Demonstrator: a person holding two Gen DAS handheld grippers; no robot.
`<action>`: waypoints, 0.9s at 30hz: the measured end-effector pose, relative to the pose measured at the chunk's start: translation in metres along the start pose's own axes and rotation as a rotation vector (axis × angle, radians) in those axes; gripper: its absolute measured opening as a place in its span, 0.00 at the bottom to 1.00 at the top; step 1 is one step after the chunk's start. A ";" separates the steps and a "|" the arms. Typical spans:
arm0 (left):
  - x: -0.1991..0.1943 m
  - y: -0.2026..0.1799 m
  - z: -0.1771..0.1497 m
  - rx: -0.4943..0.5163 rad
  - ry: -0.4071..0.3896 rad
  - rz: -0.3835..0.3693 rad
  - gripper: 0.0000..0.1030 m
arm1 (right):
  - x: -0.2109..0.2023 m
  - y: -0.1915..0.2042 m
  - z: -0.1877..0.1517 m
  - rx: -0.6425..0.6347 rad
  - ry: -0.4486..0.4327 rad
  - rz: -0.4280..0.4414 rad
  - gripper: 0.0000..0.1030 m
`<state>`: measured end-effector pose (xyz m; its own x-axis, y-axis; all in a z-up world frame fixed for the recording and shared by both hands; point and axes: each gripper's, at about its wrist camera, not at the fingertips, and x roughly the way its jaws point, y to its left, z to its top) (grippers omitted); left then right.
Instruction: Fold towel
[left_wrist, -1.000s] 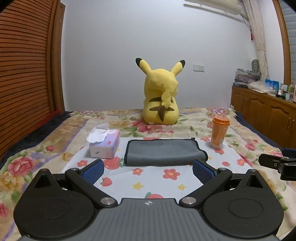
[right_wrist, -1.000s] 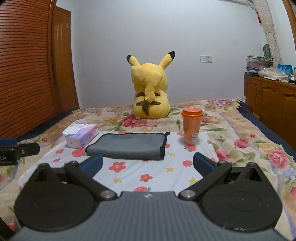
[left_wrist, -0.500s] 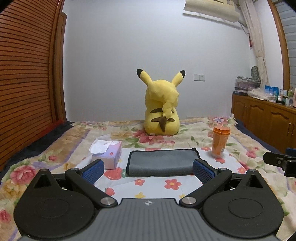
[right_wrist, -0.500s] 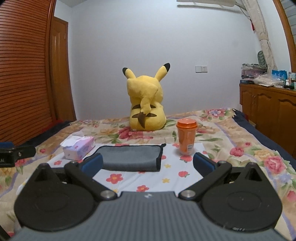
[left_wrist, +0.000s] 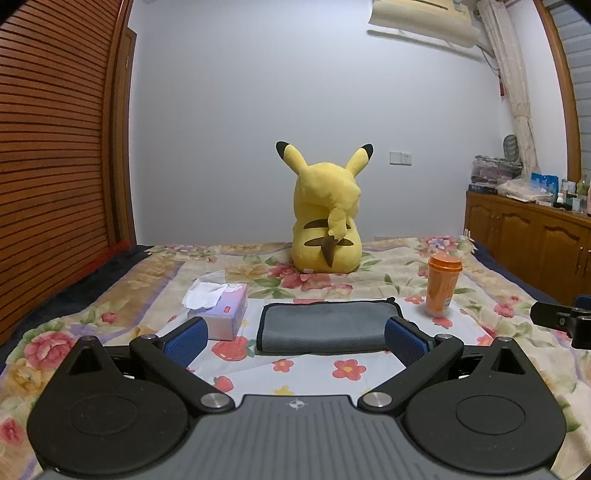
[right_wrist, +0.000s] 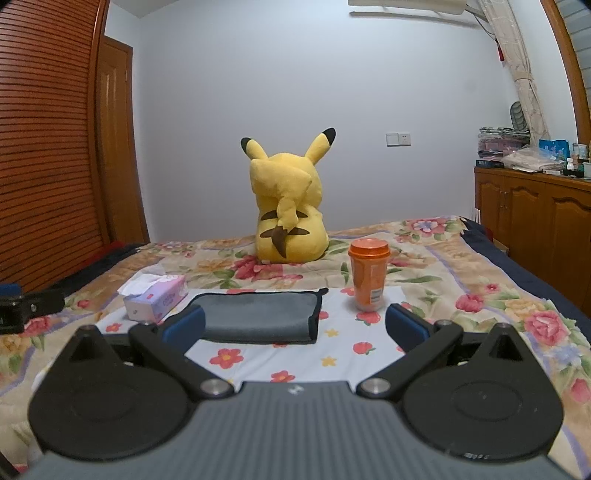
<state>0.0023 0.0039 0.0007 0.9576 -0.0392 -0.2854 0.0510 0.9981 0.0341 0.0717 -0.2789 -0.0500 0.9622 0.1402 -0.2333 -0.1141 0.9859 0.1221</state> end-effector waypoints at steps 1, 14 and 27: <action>0.000 0.000 0.000 0.001 0.000 0.001 1.00 | 0.000 0.000 0.000 0.000 0.000 0.000 1.00; 0.001 -0.001 -0.001 0.011 0.000 0.007 1.00 | 0.000 0.000 0.000 0.000 0.000 0.000 1.00; 0.001 -0.003 -0.002 0.017 0.002 0.009 1.00 | 0.000 0.000 0.000 0.000 0.000 0.002 1.00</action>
<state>0.0024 0.0011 -0.0020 0.9576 -0.0300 -0.2867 0.0473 0.9975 0.0533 0.0718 -0.2792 -0.0505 0.9620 0.1418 -0.2335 -0.1156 0.9857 0.1226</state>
